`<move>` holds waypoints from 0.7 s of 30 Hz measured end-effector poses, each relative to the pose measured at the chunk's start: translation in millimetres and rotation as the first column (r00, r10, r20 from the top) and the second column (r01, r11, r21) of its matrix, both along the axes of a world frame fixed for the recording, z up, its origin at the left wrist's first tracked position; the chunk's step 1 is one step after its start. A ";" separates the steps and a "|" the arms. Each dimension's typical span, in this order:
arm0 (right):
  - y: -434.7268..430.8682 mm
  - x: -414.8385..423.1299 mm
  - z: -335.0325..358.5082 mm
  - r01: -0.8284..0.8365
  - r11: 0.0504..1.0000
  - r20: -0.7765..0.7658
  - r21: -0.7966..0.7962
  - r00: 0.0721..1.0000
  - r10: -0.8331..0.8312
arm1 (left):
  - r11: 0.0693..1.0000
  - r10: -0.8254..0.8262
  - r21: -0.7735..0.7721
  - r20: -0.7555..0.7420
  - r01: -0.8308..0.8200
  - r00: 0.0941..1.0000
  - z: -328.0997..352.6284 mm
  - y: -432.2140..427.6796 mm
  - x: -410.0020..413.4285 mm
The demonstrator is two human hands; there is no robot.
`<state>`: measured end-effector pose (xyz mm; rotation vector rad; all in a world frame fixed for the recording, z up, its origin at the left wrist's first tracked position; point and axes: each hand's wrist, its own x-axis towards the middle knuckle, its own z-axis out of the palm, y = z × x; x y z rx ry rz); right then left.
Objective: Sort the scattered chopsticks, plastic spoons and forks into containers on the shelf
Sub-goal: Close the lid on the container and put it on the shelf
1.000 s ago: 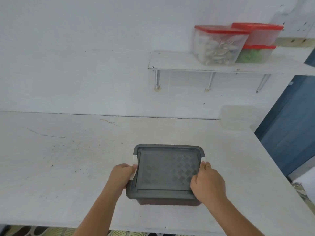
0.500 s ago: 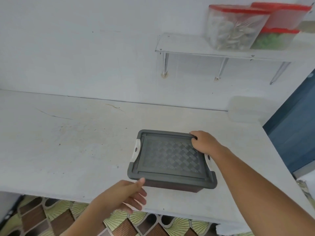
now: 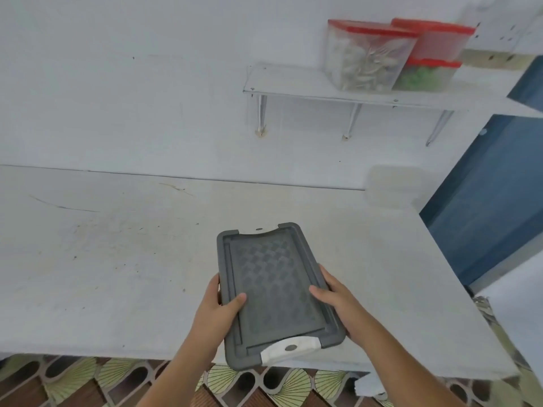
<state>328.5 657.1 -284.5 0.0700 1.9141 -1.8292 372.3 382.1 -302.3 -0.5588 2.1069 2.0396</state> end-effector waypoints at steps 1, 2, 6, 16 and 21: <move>-7.4 4.2 -5.0 0.071 0.997 -0.014 -0.021 0.997 -0.071 | 1.000 0.008 -0.008 -0.015 -0.008 1.000 0.6 -0.3 -0.6; -11.5 7.9 -7.4 0.120 0.992 -0.027 -0.023 0.992 -0.121 | 1.000 -0.002 -0.026 -0.022 0.001 1.000 3.8 -1.6 -1.3; -8.2 22.6 25.6 0.153 0.987 -0.075 -0.043 0.985 -0.156 | 0.995 -0.069 -0.074 -0.087 0.062 0.994 44.4 -9.0 5.3; -6.3 71.8 235.2 0.207 0.969 -0.460 -0.133 0.853 -0.245 | 0.990 -0.121 -0.003 -0.487 0.138 0.865 239.8 -24.8 50.8; -12.2 28.9 322.5 0.349 0.909 -0.461 -0.228 0.783 -0.417 | 0.998 -0.068 -0.046 -0.613 0.050 0.787 327.3 -31.1 -17.0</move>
